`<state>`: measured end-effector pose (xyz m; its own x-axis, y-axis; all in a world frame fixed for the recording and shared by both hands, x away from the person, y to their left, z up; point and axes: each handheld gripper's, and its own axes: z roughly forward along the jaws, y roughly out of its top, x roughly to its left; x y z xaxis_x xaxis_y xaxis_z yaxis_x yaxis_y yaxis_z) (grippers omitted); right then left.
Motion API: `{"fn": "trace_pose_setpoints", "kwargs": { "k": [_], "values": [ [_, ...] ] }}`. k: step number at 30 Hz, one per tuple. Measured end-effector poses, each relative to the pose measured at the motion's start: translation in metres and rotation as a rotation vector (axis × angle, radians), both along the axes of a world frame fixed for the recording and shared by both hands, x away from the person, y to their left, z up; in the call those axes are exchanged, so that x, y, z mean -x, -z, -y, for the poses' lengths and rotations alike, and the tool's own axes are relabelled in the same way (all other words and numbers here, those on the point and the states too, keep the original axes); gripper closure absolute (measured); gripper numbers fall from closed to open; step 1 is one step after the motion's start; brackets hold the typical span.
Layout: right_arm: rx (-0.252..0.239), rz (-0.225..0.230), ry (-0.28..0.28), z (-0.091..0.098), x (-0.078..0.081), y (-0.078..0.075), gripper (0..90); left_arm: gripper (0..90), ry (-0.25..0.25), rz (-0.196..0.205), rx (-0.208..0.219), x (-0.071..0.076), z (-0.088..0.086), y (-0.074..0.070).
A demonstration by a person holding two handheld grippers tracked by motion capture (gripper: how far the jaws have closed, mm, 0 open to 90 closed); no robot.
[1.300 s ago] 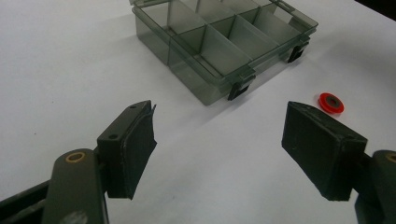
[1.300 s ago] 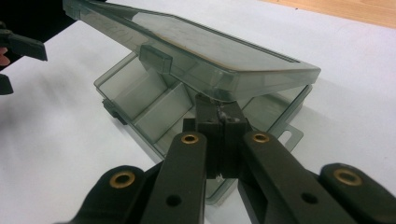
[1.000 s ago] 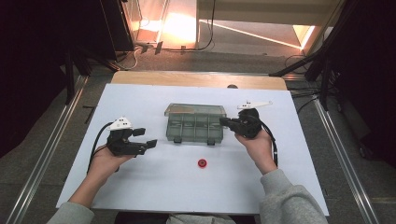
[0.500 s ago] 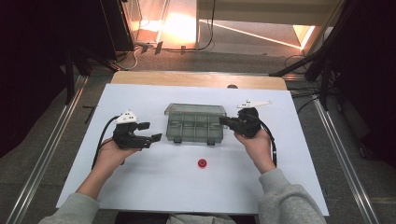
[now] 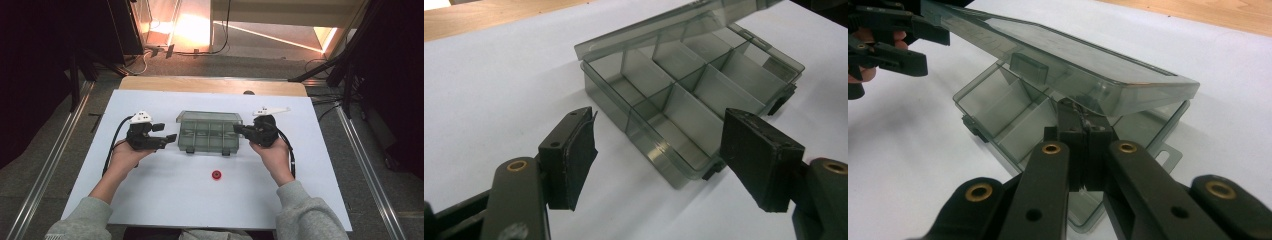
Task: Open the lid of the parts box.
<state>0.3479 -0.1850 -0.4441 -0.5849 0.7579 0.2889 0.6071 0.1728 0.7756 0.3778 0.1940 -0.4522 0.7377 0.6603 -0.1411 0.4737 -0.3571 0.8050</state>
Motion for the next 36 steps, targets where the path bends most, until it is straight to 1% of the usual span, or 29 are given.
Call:
{"fn": "trace_pose_setpoints", "kwargs": {
  "k": [2,4,7,10,11,13,14,15,16,19,20,21,23,24,25,26,28,29,30,31,32,33,35,36],
  "values": [
    [0.0,0.0,0.001,0.001,0.0,0.0,90.0,29.7,0.0,0.0,-0.004,-0.003,0.002,-0.001],
    [-0.001,-0.002,0.003,0.001,0.0,0.0,90.0,29.7,0.0,0.011,-0.004,-0.006,0.004,-0.001],
    [0.001,-0.003,0.004,0.002,0.0,0.001,90.0,29.8,-0.001,0.009,-0.019,-0.011,0.007,0.0],
    [-0.001,-0.001,0.006,0.003,0.0,0.001,90.0,30.2,0.0,0.009,-0.024,-0.015,0.011,0.002],
    [-0.001,-0.001,0.006,0.003,0.0,0.001,90.0,33.2,0.0,0.012,-0.019,-0.016,0.012,0.003],
    [0.002,-0.001,0.007,0.003,0.0,0.001,90.0,33.4,0.002,0.01,-0.019,-0.019,0.014,0.003],
    [-0.001,-0.001,0.01,0.004,0.0,0.001,90.0,33.5,0.0,0.016,-0.013,-0.02,0.015,0.003],
    [-0.005,0.0,0.011,0.004,-0.001,0.001,90.0,33.5,0.0,0.019,-0.016,-0.021,0.015,0.004],
    [-0.008,-0.001,0.013,0.004,-0.001,0.0,90.0,33.5,-0.002,0.014,-0.013,-0.022,0.016,0.004],
    [-0.009,0.003,0.011,0.003,-0.003,0.0,90.0,34.1,0.001,0.018,-0.018,-0.026,0.019,0.005],
    [-0.005,0.003,0.014,0.001,-0.003,0.0,90.0,38.3,0.002,0.028,-0.026,-0.027,0.019,0.005],
    [-0.005,0.003,0.014,0.001,-0.003,0.0,90.0,38.3,-0.005,0.034,-0.021,-0.028,0.021,0.005],
    [0.003,0.005,0.01,0.0,-0.003,0.0,90.0,38.4,-0.007,0.03,-0.012,-0.03,0.023,0.005],
    [0.002,0.007,0.01,0.0,-0.003,-0.001,90.0,43.7,-0.012,0.036,-0.021,-0.031,0.024,0.005],
    [0.003,0.007,0.01,0.0,-0.003,-0.001,90.0,43.9,-0.01,0.045,-0.03,-0.032,0.026,0.005],
    [0.003,0.007,0.01,0.0,-0.003,-0.001,90.0,43.9,-0.011,0.045,-0.031,-0.032,0.027,0.005],
    [0.003,0.007,0.01,0.0,-0.003,0.0,90.0,47.8,-0.016,0.046,-0.033,-0.033,0.028,0.006],
    [0.003,0.006,0.012,0.0,-0.003,0.0,90.0,47.8,-0.016,0.045,-0.03,-0.033,0.028,0.005],
    [0.001,0.004,0.011,0.0,-0.003,0.0,90.0,49.7,-0.015,0.051,-0.025,-0.033,0.028,0.005],
    [0.001,0.003,0.012,0.0,-0.003,0.001,90.0,53.7,-0.016,0.063,-0.023,-0.033,0.028,0.005],
    [0.002,0.004,0.012,-0.001,-0.003,0.001,90.0,54.2,-0.021,0.073,-0.021,-0.034,0.028,0.004],
    [0.002,0.004,0.011,0.0,-0.002,0.001,90.0,57.6,-0.026,0.073,-0.013,-0.034,0.028,0.004],
    [0.002,0.004,0.014,0.0,-0.002,0.001,90.0,58.7,-0.028,0.08,-0.008,-0.035,0.028,0.003],
    [0.0,0.006,0.015,0.0,-0.002,0.001,90.0,61.2,-0.027,0.081,-0.012,-0.035,0.028,0.003]
  ]
}}
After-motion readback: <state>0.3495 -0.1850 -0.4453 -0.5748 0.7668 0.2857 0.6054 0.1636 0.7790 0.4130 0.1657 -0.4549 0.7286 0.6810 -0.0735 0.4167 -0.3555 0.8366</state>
